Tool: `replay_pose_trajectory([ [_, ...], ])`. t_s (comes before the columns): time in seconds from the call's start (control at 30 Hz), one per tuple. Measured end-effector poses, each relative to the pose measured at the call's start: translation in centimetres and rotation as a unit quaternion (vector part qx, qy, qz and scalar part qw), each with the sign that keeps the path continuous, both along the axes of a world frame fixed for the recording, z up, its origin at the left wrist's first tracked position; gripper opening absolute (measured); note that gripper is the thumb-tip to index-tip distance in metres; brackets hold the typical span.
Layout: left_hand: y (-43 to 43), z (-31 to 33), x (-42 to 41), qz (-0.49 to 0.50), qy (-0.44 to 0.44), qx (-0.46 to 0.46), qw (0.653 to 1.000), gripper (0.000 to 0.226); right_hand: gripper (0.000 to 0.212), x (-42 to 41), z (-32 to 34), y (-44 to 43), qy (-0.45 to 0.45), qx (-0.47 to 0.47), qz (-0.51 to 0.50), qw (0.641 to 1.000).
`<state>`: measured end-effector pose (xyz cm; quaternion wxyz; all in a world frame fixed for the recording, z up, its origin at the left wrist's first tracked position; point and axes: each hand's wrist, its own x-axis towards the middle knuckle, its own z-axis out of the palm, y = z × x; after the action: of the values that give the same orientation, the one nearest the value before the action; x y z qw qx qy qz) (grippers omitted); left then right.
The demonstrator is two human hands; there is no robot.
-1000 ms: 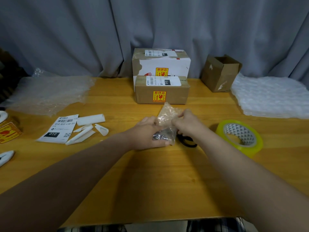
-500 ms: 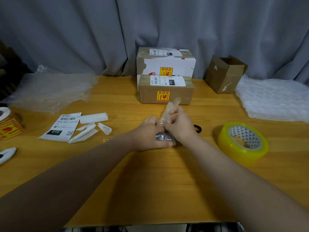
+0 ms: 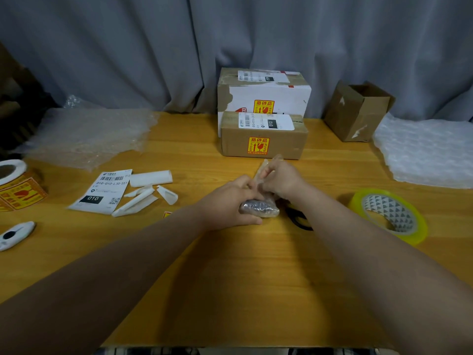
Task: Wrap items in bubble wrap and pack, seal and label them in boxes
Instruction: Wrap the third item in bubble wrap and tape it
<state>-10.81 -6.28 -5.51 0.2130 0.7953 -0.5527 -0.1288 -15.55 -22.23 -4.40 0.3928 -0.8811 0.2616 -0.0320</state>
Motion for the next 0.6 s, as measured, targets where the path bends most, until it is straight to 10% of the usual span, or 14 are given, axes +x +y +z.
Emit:
replay_pose_trajectory([
  [0.27,-0.6,0.6,0.3,-0.022,-0.033,0.032,0.999,0.051,0.018,-0.7,0.5,-2.1,0.004,0.066,0.025,0.998],
  [0.43,-0.5,0.9,0.8,0.001,0.025,0.057,0.998,0.043,0.074,0.3,0.5,-1.3,0.053,-0.051,-0.082,0.994],
  [0.6,-0.4,1.6,1.4,-0.003,0.052,0.09,0.995,0.048,0.031,1.5,1.6,-0.9,0.057,0.065,-0.056,0.995],
])
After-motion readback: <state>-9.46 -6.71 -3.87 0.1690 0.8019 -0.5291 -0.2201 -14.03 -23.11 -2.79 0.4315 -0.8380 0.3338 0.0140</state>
